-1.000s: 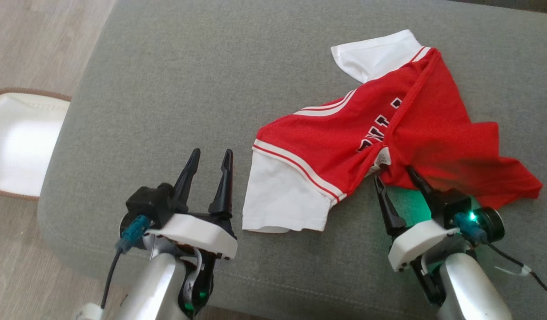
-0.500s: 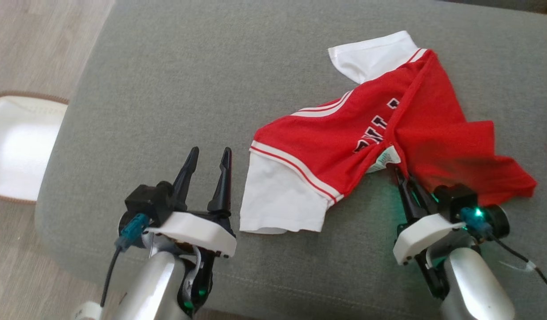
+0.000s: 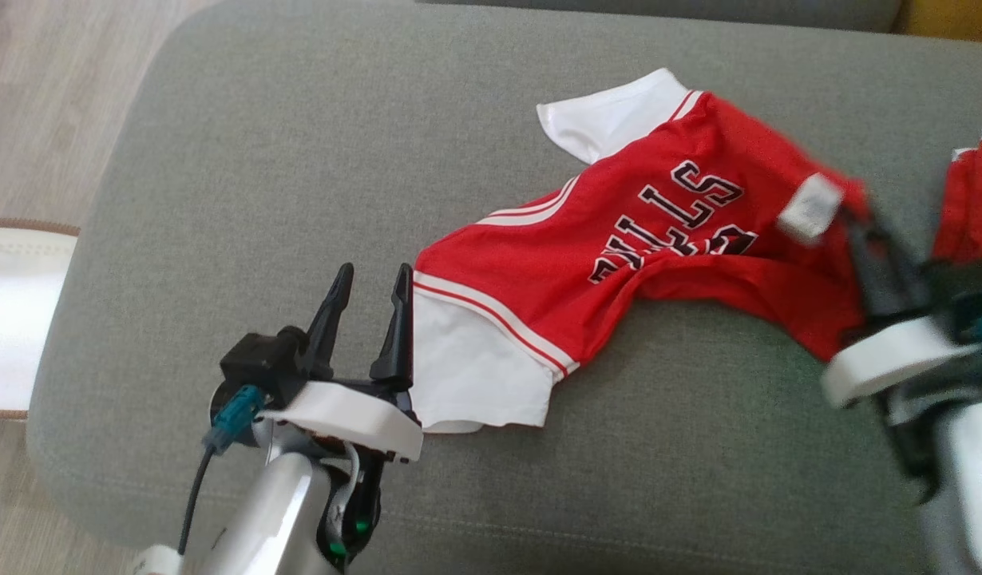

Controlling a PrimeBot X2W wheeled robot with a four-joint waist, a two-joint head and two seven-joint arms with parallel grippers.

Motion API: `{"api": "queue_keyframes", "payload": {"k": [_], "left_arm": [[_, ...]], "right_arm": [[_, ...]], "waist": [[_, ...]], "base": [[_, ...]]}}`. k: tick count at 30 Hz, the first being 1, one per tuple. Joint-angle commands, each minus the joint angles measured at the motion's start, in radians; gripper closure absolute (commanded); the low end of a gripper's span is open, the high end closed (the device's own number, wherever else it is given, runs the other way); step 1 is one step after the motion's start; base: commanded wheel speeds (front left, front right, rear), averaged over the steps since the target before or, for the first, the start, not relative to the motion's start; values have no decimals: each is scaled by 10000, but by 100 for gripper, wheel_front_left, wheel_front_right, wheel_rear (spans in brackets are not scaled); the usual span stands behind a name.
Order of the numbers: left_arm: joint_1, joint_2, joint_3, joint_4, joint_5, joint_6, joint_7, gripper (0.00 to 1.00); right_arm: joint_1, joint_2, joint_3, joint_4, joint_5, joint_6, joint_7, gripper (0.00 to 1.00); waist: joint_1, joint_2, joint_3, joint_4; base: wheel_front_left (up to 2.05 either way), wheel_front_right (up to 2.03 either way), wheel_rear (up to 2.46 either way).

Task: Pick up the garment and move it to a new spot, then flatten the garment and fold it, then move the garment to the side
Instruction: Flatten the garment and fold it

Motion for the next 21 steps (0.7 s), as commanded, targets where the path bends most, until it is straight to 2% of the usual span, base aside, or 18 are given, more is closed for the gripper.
{"api": "queue_keyframes", "payload": {"k": [1, 4, 7, 13, 16, 17, 18, 20, 21], "left_arm": [[-224, 74, 335, -381, -68, 53, -78, 0], [-346, 74, 227, -429, -150, 28, -78, 0], [-496, 74, 131, -451, -237, 15, -78, 0], [-859, 74, -50, -420, -319, -43, -78, 0], [-990, 74, -106, -397, -343, -41, -78, 0], [-1024, 74, -111, -390, -342, -38, -78, 0], [-1057, 74, -121, -378, -335, -41, -78, 0], [-1115, 74, -150, -362, -333, -63, -78, 0], [-1115, 74, -150, -362, -333, -63, -78, 0]], "right_arm": [[-393, -439, 61, -632, 70, 37, 267, 100], [-895, -1354, -356, -1130, 275, 37, 985, 100], [-1519, -2260, -665, -1018, 481, 37, 1582, 100], [-2997, -4017, -341, 494, 736, 37, 2036, 100], [-3865, -4413, -69, 1491, 818, 37, 1984, 100], [-4183, -4497, 40, 1841, 794, 37, 1905, 50], [-4512, -4561, 139, 2222, 786, 37, 1779, 16], [-5176, -4624, 143, 3039, 655, 37, 1422, 0], [-5176, -4624, 143, 3039, 655, 37, 1422, 0]], "waist": [[0, -1, 113, 31], [0, -1, 333, 147], [0, -1, 599, 323], [0, -1, 1178, 801], [0, -1, 1396, 999], [0, -1, 1460, 1041], [0, -1, 1512, 1082], [0, -1, 1583, 1152], [0, -1, 1583, 1152]], "base": [[0, 0, 0], [0, 0, 0], [0, 0, 0], [0, 0, 0], [0, 0, 0], [0, 0, 0], [0, 0, 0], [0, 0, 0], [0, 0, 0]]}}
